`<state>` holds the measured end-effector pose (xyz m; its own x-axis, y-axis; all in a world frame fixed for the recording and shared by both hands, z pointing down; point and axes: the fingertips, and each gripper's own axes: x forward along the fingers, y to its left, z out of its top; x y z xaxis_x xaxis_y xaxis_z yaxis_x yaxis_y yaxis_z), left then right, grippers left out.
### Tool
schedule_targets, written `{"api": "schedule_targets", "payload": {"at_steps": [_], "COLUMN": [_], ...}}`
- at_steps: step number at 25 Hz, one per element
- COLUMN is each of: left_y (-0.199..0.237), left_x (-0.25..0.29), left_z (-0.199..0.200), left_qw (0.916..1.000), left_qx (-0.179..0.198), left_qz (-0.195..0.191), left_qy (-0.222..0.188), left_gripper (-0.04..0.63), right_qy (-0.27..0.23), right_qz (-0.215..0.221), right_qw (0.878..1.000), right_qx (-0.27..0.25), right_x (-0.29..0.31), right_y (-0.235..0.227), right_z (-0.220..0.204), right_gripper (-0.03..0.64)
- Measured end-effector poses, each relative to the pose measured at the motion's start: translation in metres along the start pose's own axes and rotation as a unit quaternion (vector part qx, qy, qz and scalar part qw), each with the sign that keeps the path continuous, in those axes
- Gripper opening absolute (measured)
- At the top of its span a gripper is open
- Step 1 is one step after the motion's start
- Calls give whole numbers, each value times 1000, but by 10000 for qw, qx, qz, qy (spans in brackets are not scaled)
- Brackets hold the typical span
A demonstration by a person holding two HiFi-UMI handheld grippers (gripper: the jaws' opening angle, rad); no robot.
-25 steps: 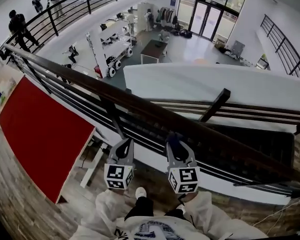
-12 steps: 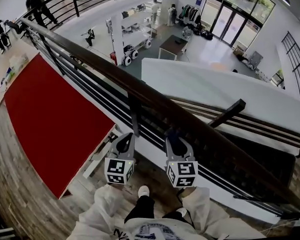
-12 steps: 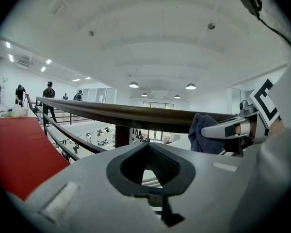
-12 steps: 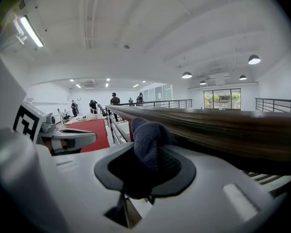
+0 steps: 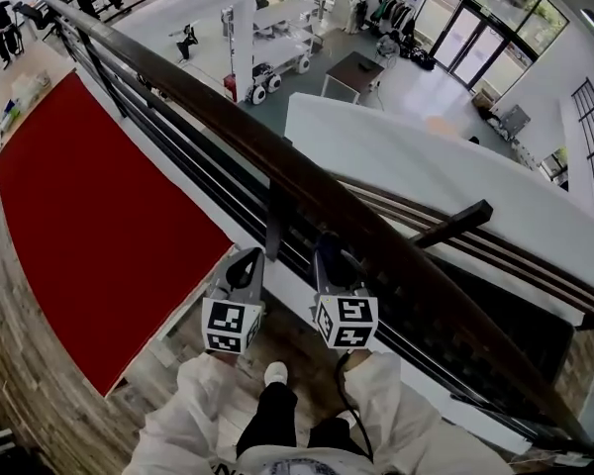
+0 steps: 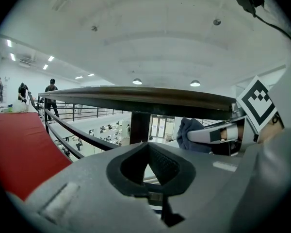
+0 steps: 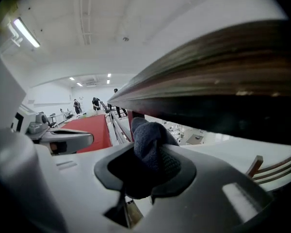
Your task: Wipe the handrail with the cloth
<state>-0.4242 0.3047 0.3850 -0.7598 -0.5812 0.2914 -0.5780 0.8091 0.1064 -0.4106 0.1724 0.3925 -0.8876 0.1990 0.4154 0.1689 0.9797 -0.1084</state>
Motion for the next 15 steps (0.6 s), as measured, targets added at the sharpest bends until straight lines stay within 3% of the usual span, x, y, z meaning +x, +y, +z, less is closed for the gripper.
{"api": "schedule_targets", "payload": {"at_steps": [15], "left_y": [28], "left_x": [15], "left_z": [-22], "left_qw": [9997], "left_qx": [-68], "left_qz": [157], "left_qy": [180], "left_gripper": [-2], "right_qy": [407], "right_qz": [252], "right_qw": [9965], "right_qx": [689], "right_x": [100], "right_y": [14], "right_z": [-30], "right_gripper": [97]}}
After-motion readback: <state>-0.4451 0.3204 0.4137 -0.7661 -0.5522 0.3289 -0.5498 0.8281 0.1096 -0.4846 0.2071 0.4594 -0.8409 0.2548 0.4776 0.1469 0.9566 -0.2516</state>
